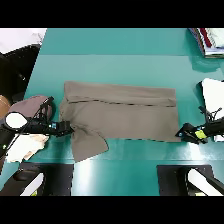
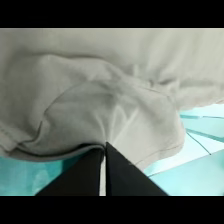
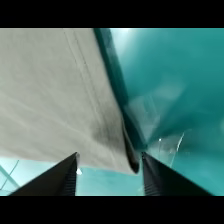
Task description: Fold the shirts.
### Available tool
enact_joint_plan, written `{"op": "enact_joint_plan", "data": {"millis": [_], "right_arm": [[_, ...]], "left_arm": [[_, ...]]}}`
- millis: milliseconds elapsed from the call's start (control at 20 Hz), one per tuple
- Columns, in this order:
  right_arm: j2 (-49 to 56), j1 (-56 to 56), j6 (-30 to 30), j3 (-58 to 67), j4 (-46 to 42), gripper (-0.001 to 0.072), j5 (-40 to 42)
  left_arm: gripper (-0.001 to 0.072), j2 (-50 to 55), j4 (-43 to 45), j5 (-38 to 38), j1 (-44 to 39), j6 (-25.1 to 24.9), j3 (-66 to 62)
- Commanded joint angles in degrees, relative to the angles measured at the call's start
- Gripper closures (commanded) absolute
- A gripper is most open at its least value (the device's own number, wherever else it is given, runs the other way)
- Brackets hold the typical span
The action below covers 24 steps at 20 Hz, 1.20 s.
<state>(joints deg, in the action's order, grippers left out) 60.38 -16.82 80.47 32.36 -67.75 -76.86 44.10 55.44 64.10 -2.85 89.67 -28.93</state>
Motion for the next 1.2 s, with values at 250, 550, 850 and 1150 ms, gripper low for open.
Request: {"op": "enact_joint_plan", "data": {"millis": [250,550,850,1150], "right_arm": [[-0.9,6.9,-1.8,-2.1,0.0,0.0697,1.4],[-13.6,4.5,-2.1,1.6,-6.7,0.0698,-9.1],[-14.1,8.8,-1.6,13.8,-8.4,0.0699,-10.1],[6.0,15.3,-1.4,29.5,-8.3,0.0699,-4.9]], "left_arm": [[0.0686,-0.2,6.3,6.7,0.0,-0.2,-1.4],[0.0686,-16.0,11.4,22.0,0.0,5.4,-2.5],[0.0686,-14.2,8.5,19.0,0.0,4.9,-7.4],[0.0684,5.6,14.4,-0.2,0.0,-0.2,-17.6]]}}
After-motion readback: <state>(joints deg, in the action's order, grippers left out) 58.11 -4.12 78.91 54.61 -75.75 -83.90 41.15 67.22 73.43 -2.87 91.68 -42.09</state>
